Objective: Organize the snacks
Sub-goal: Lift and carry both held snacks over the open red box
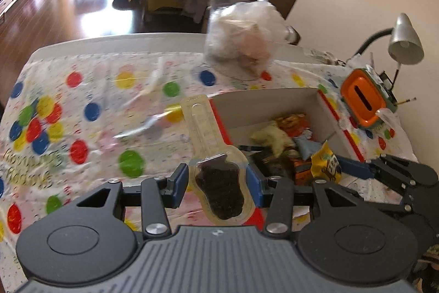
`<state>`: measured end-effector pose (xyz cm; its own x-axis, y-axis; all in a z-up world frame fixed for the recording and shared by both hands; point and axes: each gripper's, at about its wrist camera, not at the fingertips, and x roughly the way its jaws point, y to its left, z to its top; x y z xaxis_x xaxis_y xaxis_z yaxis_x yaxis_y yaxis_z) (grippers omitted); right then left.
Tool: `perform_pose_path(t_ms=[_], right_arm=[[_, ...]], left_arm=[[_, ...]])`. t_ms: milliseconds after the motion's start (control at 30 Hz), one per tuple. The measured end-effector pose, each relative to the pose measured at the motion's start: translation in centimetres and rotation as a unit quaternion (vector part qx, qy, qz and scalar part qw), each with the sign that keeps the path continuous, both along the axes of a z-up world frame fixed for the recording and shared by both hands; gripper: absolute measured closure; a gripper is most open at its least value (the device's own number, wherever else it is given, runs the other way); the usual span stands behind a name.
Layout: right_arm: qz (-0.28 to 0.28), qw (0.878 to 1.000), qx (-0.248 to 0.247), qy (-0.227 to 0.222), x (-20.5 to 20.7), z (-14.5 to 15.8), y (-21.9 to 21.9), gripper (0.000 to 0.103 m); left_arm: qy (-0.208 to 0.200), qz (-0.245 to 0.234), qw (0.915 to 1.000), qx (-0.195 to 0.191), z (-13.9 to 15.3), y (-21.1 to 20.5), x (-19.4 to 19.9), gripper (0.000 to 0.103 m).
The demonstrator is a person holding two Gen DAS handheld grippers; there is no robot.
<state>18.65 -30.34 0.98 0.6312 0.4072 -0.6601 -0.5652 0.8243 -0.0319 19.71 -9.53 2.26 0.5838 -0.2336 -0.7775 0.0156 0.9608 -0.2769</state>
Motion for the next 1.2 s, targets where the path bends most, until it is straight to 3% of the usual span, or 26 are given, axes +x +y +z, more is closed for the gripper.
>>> perform_pose_path(t_ms=[233, 667, 1200], right_arm=[[-0.026, 0.999, -0.017, -0.002, 2.4, -0.6, -4.5, 0.064], [-0.045, 0.998, -0.047, 0.027, 8.1, -4.0, -8.9, 0.064], [0.005, 0.994, -0.081, 0.077, 11.5, -8.2, -8.0, 0.064]], left_arm=[[0.003, -0.031, 0.9993, 0.022, 0.0, -5.5, 2.3, 0.058], [0.051, -0.079, 0.9918, 0.086, -4.1, -13.5, 6.7, 0.058], [0.125, -0.079, 0.9817, 0.120, -9.1, -15.1, 10.0, 0.058]])
